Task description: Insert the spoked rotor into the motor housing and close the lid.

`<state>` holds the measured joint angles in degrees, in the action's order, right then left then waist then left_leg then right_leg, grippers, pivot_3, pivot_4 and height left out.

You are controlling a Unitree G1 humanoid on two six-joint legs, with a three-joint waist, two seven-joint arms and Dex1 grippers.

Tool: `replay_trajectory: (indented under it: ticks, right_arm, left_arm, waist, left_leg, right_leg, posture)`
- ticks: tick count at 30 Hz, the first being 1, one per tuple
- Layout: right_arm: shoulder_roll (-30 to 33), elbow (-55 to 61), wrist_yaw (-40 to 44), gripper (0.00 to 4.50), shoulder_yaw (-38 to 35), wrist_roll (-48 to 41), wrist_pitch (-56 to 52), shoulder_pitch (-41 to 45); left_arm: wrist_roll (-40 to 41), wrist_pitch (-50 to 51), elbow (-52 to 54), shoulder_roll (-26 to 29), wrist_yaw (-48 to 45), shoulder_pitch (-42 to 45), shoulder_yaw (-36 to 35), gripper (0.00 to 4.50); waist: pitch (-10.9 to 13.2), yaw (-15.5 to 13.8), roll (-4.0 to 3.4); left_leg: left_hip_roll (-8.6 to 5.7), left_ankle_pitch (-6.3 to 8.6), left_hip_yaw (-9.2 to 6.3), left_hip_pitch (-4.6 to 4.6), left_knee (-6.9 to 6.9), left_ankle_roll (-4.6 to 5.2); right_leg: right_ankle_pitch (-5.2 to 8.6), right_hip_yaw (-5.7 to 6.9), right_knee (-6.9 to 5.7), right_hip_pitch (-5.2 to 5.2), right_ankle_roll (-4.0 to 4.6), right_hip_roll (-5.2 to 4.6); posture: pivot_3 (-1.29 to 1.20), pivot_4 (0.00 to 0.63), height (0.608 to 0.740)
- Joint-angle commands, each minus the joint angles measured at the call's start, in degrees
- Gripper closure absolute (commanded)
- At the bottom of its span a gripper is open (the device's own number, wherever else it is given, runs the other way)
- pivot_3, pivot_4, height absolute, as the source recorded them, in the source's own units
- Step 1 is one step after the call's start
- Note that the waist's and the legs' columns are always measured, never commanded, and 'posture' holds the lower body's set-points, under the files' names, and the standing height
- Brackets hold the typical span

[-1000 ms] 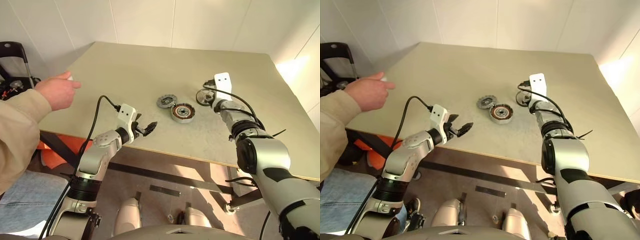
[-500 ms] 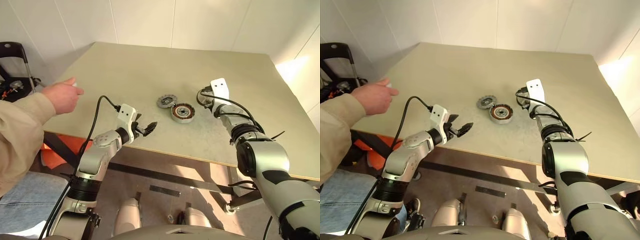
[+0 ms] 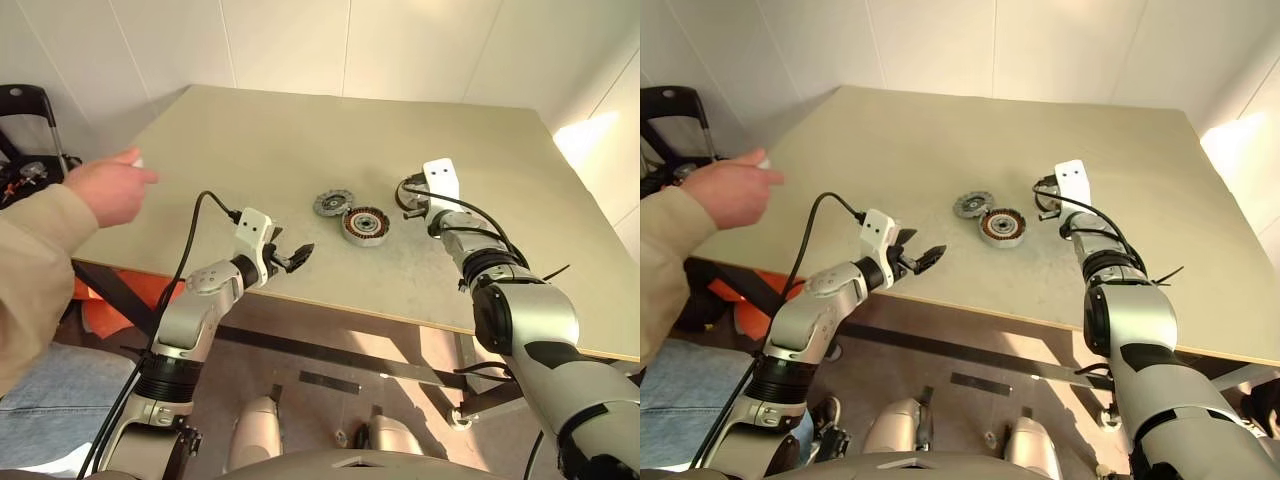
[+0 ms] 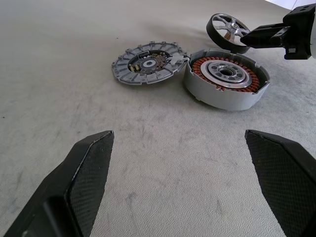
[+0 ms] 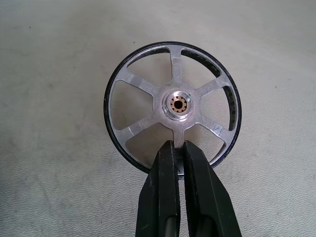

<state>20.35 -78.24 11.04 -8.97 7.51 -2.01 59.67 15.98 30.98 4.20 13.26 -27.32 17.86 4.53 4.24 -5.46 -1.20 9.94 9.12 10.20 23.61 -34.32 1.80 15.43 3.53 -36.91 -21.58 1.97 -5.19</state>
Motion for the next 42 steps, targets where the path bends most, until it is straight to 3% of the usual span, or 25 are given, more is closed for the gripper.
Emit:
replay_trajectory:
  ticks: [1,9,13,16,20,25,42]
  right_arm:
    - [1.3,1.3,2.6,4.43,-2.4,-2.9,-0.1,2.7]
    - [4.4,8.4,22.9,4.43,-3.9,-9.1,-4.2,6.5]
    - [5.5,23.0,34.0,4.43,0.3,-10.4,-13.2,0.5]
    - [5.9,43.1,40.7,4.43,5.9,-11.6,-21.0,-10.2]
    - [7.7,57.7,41.9,4.43,9.5,-11.6,-27.0,-18.5]
    - [8.5,63.8,41.7,4.43,10.1,-12.7,-30.9,-21.5]
    - [8.3,56.5,36.9,4.43,13.5,-10.4,-26.2,-19.8]
  left_arm:
    - [-0.4,-1.5,1.0,-0.2,0.1,0.4,0.1,0.0]
    - [-0.9,-2.3,0.6,-0.5,0.0,-0.3,0.2,0.0]
    - [-1.0,-2.9,-0.6,-0.8,-0.2,0.3,0.3,0.0]
    - [-1.2,-3.4,-1.9,-0.9,-0.5,1.2,0.4,0.0]
    - [-1.3,-3.8,-2.5,-1.0,-0.8,1.6,0.5,0.0]
    - [-1.5,-4.1,-2.8,-1.1,-1.0,1.5,0.8,0.0]
    - [-1.8,-4.0,-2.4,-0.9,-1.1,1.2,0.5,0.0]
  waist:
    - [0.0,0.0,0.0]
    - [0.0,-0.1,0.0]
    - [0.0,-0.3,0.03]
    - [-0.1,-0.8,0.13]
    - [-0.1,-1.2,0.1]
    - [-0.1,-1.3,0.11]
    - [-0.1,-1.4,0.11]
  left_leg:
    - [0.0,0.0,0.0,0.0,0.0,0.0]
    - [0.03,0.0,0.01,0.04,0.0,0.01]
    - [0.02,0.01,-0.01,0.05,-0.01,0.04]
    - [0.05,0.02,-0.06,0.0,-0.03,0.07]
    - [0.04,0.03,-0.06,-0.08,-0.02,0.09]
    - [0.06,0.01,-0.06,-0.39,0.02,0.03]
    - [0.06,-0.02,-0.05,-0.44,0.11,-0.04]
  right_leg:
    - [0.0,0.0,0.0,0.0,0.0,0.0]
    - [0.0,0.01,0.0,-0.03,0.0,0.01]
    - [0.0,0.02,0.05,0.01,0.0,0.01]
    - [0.0,0.1,0.11,0.18,0.0,0.01]
    - [-0.01,0.1,0.14,0.25,-0.02,0.0]
    - [-0.02,0.06,0.1,0.46,-0.05,0.0]
    - [-0.01,0.04,0.17,0.49,-0.05,0.0]
  posture:
    - [0.0,0.0,0.74]
    - [0.0,0.0,0.74]
    - [0.0,0.0,0.74]
    - [0.0,0.0,0.74]
    - [0.0,0.0,0.74]
    - [0.0,0.0,0.74]
    - [0.0,0.0,0.74]
